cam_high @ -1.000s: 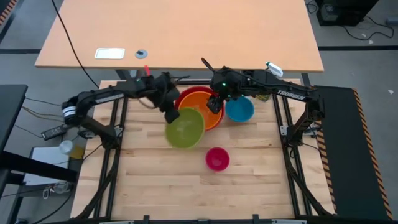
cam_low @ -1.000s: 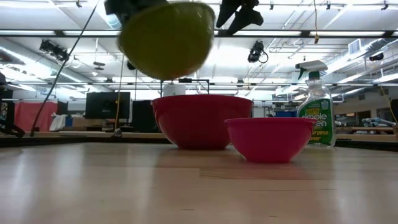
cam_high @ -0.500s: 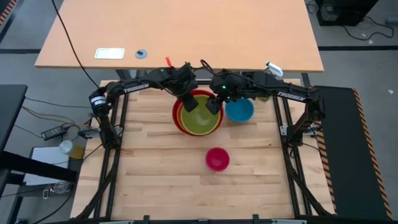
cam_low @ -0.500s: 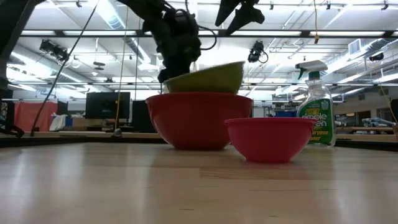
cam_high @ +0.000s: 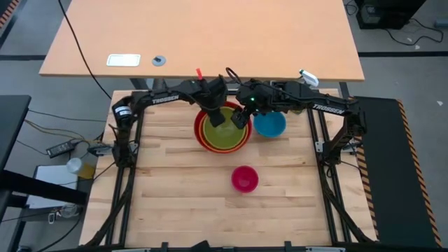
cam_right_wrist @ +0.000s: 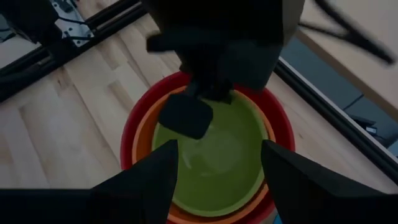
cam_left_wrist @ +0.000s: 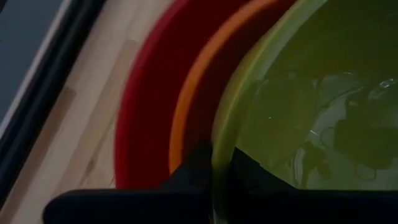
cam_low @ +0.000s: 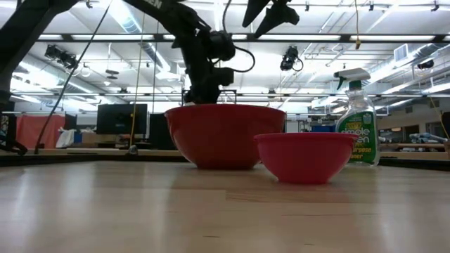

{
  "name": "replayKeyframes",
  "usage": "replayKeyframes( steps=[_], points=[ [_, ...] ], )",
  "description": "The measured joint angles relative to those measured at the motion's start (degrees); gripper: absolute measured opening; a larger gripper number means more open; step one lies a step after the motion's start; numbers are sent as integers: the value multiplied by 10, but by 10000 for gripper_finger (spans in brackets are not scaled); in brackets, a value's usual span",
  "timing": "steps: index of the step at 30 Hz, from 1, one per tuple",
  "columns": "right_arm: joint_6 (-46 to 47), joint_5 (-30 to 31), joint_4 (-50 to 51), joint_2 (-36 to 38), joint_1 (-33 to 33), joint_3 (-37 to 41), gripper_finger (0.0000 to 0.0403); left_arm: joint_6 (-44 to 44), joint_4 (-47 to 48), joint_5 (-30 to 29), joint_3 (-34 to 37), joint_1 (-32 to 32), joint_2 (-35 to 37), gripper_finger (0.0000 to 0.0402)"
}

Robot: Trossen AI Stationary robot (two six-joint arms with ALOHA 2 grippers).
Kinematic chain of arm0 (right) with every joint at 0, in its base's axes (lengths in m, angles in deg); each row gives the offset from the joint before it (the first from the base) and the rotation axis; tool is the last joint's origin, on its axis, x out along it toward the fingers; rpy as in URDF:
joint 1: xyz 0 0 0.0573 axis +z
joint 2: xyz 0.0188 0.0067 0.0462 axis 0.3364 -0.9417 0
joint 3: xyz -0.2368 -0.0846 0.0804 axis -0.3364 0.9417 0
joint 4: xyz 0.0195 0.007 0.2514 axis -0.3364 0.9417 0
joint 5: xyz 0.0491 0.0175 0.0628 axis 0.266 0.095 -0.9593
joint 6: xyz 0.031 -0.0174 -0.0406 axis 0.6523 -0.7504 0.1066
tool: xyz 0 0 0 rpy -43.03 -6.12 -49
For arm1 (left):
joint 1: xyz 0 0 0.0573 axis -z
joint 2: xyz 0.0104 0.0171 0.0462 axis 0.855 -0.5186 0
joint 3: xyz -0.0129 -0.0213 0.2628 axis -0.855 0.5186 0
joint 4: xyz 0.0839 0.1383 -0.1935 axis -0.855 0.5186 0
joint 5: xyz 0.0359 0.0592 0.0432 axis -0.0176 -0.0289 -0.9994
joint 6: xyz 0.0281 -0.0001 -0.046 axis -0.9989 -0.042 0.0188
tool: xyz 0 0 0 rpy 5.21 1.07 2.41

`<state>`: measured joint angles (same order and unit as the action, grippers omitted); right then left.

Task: Nest bowls inside each other
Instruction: Stack the green bowl on top of the orange bowl, then stack the blue bowl on top of the green bowl

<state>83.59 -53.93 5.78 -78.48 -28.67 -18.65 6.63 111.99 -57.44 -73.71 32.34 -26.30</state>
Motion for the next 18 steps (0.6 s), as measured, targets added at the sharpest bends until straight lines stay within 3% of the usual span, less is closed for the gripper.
replayKeyframes(
  steps=[6,18],
  points=[
    [-4,1,-5,0,0,0,235,-52,25,-4,0,21,-19,62],
    [-7,21,16,13,-1,0,235,-52,21,-21,1,40,19,271]
  ],
)
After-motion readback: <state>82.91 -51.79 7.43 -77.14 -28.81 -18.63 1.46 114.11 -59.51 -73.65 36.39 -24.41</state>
